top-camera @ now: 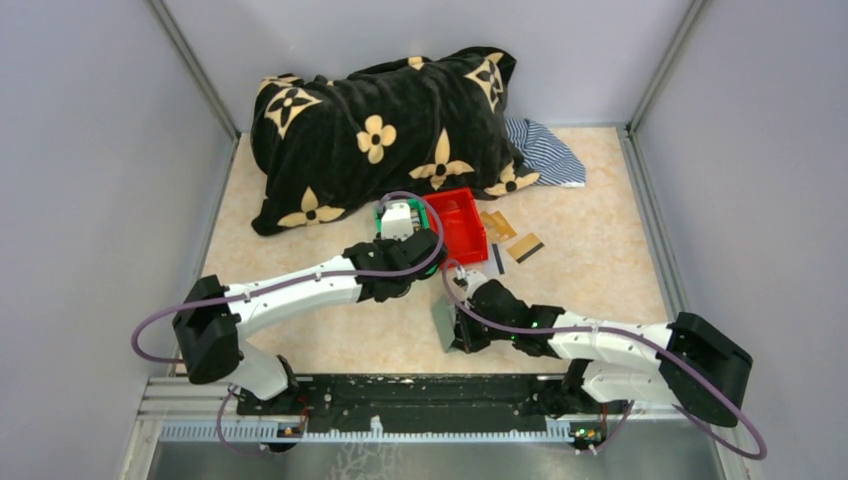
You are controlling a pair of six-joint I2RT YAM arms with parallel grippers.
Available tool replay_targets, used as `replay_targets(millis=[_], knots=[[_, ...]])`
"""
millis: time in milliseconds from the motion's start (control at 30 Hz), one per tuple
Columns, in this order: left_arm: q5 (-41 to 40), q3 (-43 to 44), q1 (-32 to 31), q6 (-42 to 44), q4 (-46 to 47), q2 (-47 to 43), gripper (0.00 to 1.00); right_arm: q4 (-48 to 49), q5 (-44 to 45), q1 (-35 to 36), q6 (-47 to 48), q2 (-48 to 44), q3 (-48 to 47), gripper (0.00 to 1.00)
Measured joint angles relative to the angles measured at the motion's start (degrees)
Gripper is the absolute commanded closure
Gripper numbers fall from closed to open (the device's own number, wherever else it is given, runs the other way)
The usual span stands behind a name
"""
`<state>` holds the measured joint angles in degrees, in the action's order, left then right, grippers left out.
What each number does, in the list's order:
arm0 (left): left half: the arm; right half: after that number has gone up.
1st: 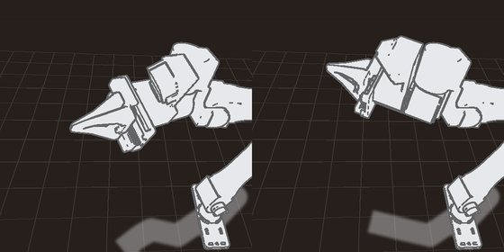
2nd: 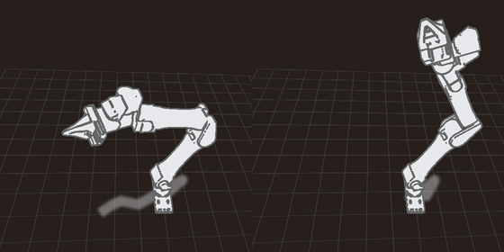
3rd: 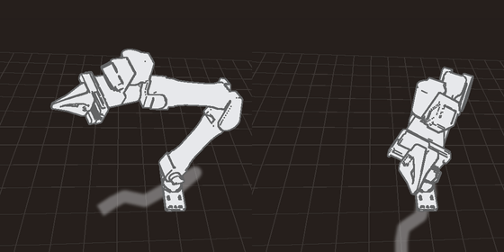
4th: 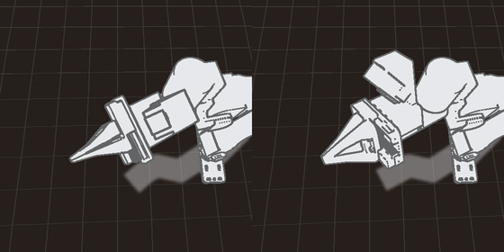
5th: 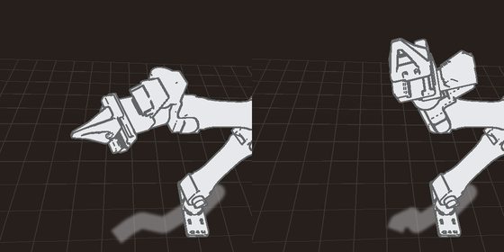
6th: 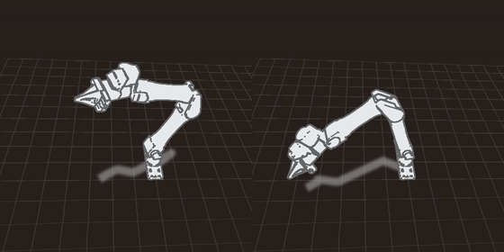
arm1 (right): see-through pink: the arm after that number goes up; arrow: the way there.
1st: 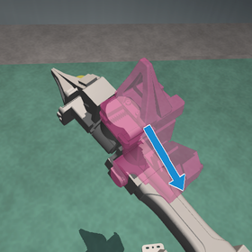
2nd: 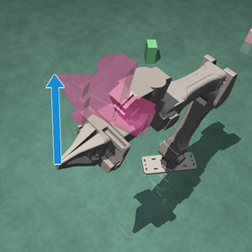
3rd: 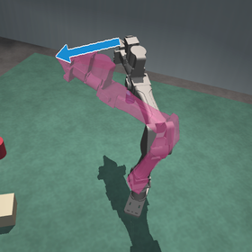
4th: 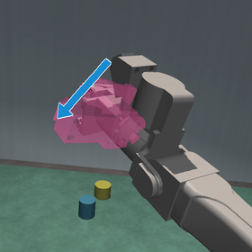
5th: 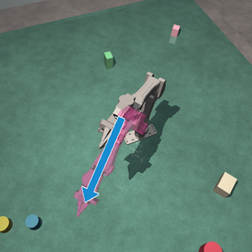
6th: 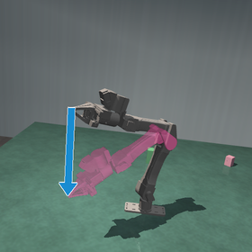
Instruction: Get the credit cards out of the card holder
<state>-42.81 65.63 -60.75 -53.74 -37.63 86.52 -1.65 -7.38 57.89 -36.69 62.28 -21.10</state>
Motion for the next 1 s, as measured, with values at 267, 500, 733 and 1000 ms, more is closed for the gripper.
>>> replay_targets(millis=[267,500,733,1000], knots=[[0.39,-0.66,0.04,-0.02,0.87,0.15,0.6,0.7,1.38,0.46,1.9,5.51,-6.86,1.0],[0.35,-3.48,0.59,-0.2,1.18,-1.51,0.6,6.36,-0.09,0.46,3.67,19.28,-10.49,1.0],[0.04,-5.68,0.81,-0.68,1.22,-4.57,0.61,9.11,-1.29,0.42,5.64,25.35,-14.47,1.0],[-1.68,-11.13,0.81,1.14,4.55,-15.82,0.54,12.74,-5.77,-2.51,6.05,30.47,-16.83,1.0]])
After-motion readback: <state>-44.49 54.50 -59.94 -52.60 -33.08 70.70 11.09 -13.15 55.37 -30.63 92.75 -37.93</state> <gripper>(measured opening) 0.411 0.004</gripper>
